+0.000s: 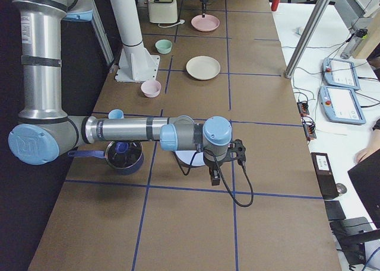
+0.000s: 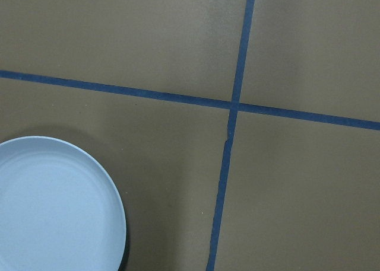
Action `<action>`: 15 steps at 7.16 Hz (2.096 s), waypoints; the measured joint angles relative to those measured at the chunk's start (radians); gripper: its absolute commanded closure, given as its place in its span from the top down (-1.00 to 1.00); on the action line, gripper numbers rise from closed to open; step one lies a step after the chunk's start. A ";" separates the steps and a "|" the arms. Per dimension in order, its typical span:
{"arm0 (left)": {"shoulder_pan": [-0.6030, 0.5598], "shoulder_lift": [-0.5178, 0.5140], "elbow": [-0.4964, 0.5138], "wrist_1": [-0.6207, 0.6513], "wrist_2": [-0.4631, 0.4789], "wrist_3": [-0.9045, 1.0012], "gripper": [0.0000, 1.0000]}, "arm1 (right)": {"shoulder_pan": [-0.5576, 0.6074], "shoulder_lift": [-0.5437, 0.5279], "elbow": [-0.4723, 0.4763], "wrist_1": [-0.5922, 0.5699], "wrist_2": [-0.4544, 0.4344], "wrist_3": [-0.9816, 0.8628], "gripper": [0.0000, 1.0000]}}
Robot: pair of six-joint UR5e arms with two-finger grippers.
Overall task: Stack three plates with pink and blue
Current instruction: 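Move the left gripper to the rim of the pink plate and grasp it, then lift the pink plate with the left gripper and lower it onto the cream plate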
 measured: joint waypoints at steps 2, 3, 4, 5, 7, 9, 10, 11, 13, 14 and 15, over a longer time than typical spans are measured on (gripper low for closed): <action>-0.060 -0.004 -0.008 0.012 -0.091 0.000 -1.00 | 0.000 0.000 0.000 0.000 0.000 0.000 1.00; -0.129 -0.006 -0.013 0.026 -0.169 0.000 -1.00 | 0.000 0.000 0.003 0.000 0.001 0.001 1.00; -0.181 -0.008 -0.021 0.035 -0.234 0.000 -1.00 | 0.000 0.000 0.012 0.000 0.000 0.000 1.00; -0.212 -0.014 -0.040 0.055 -0.271 -0.001 -1.00 | 0.000 0.000 0.021 0.000 -0.001 0.000 1.00; -0.224 -0.104 -0.133 0.215 -0.289 -0.027 -1.00 | 0.000 -0.002 0.024 0.000 -0.003 0.000 1.00; -0.153 -0.258 -0.218 0.318 -0.267 -0.222 -1.00 | -0.001 0.001 0.025 0.000 -0.002 0.001 1.00; -0.066 -0.330 -0.251 0.329 -0.212 -0.367 -1.00 | -0.001 0.005 0.024 0.000 -0.002 0.000 1.00; 0.046 -0.397 -0.273 0.333 -0.116 -0.509 -1.00 | -0.001 0.005 0.020 0.000 -0.002 -0.003 1.00; 0.274 -0.508 -0.273 0.335 0.106 -0.713 -1.00 | -0.001 0.002 0.013 0.010 -0.002 -0.004 1.00; 0.352 -0.554 -0.254 0.335 0.181 -0.769 -1.00 | -0.001 0.001 0.012 0.012 -0.002 -0.003 1.00; 0.396 -0.582 -0.238 0.335 0.219 -0.799 -1.00 | -0.001 0.000 0.012 0.013 0.001 -0.002 1.00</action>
